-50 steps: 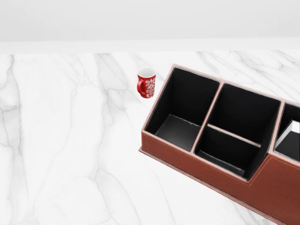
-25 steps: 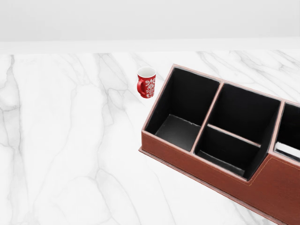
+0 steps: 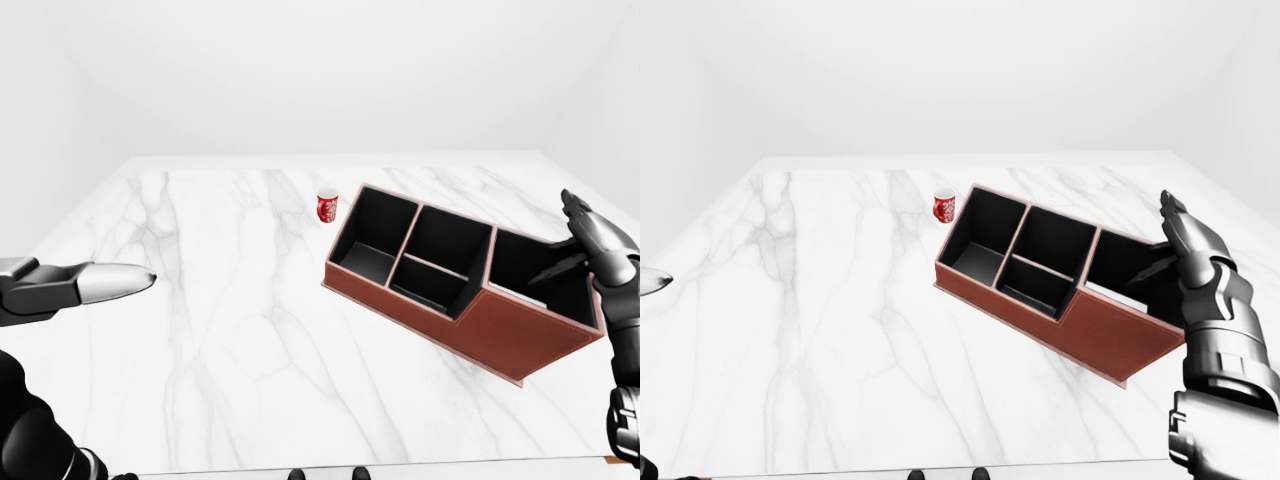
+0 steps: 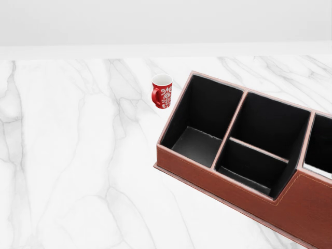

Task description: Pick up the book and place it in the right compartment of the caddy.

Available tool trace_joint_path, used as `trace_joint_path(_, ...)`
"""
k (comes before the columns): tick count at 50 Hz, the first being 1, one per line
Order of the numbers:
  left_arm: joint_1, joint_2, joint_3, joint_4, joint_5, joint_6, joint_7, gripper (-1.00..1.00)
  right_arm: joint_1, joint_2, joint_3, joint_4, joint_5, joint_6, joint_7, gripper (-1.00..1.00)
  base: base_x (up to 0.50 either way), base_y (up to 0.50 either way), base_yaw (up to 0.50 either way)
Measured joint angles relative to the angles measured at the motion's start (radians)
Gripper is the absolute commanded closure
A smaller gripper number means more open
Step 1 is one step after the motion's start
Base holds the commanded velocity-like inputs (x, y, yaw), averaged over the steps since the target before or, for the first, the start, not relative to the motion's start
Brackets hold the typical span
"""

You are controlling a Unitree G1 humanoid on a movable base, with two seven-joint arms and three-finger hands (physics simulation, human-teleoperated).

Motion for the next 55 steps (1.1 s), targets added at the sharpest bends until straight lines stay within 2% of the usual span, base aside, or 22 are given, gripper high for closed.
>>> trace_joint_path(14, 0.001, 0.0, 0.002, -0.001, 0.0, 0.0, -0.002, -1.0, 0.022, -0.002, -0.041, -0.163, 0.015, 0.001, 0.07, -1.0, 0.0, 0.0, 0.0)
trace_joint_path(24, -0.001, 0.001, 0.004, -0.001, -0.001, 0.0, -0.002, -1.0, 0.025, 0.0, -0.08, -0.311, 0.041, 0.025, 0.111, -1.0, 0.0, 0.0, 0.0)
trace_joint_path(32, -0.001, 0.002, 0.007, -0.002, -0.003, 0.0, -0.001, -1.0, 0.034, 0.0, -0.108, -0.423, 0.058, 0.06, 0.152, -1.0, 0.0, 0.0, 0.0)
trace_joint_path(47, -0.002, 0.005, 0.015, -0.01, -0.012, 0.0, 0.0, -1.0, 0.06, 0.001, -0.166, -0.687, 0.102, 0.175, 0.261, -1.0, 0.0, 0.0, 0.0)
trace_joint_path(55, -0.001, 0.006, 0.018, -0.012, -0.017, 0.0, 0.002, -1.0, 0.075, 0.001, -0.198, -0.855, 0.134, 0.175, 0.327, -1.0, 0.0, 0.0, 0.0)
